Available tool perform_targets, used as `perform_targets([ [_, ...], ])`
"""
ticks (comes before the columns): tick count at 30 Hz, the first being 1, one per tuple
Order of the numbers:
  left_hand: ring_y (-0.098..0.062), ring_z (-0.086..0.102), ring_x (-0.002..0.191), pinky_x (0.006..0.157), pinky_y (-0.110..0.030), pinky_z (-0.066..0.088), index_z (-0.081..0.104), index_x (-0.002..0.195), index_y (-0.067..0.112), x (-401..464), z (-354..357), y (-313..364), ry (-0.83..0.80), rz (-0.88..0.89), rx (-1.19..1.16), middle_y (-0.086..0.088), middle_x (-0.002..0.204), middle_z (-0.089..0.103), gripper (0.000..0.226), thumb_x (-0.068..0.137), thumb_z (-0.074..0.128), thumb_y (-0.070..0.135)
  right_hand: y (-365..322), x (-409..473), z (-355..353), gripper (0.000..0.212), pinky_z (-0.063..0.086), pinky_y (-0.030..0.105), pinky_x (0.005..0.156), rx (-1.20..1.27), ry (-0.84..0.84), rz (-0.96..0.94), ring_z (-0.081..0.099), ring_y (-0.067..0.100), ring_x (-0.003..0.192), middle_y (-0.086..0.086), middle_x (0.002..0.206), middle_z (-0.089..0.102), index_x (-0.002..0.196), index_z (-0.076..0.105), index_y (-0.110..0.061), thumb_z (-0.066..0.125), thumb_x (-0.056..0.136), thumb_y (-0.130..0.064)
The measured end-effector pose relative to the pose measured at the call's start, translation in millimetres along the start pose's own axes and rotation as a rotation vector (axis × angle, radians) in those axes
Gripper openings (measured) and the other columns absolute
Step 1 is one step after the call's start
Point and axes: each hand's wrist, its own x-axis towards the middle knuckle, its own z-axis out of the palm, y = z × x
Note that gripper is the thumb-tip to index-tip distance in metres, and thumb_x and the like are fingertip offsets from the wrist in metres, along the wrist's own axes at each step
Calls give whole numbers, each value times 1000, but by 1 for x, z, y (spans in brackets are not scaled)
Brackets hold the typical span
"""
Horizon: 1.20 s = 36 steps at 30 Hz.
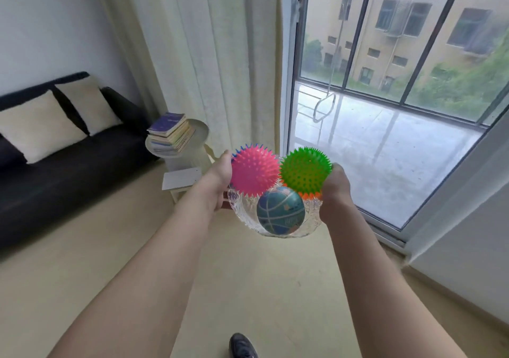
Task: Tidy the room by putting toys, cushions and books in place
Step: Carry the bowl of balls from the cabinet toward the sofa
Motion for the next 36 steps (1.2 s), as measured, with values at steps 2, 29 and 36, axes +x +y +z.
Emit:
perform_targets([
  [2,-19,55,84,72,-30,44,55,87,21,26,-38,26,45,36,52,-5,95,61,53,105,15,51,-11,13,49,34,38,29,62,19,-34,4,52,17,74,2,85,58,77,56,-22,31,96,-34],
  [29,-29,59,112,97,-48,49,53,135,17,219,-625,66,177,55,-34,-10,131,60,67,101,19,63,47,-79,664,35,34,24,55,-17,-209,-93,44,9,62,-5,76,54,78,53,-24,28,102,-32],
  [36,-23,58,89,74,-35,50,54,132,17,263,-759,33,213,19,-127,-9,116,62,61,103,18,58,90,-104,805,33,28,7,29,1,-256,-46,49,6,45,-2,72,53,82,56,-18,31,102,-25],
])
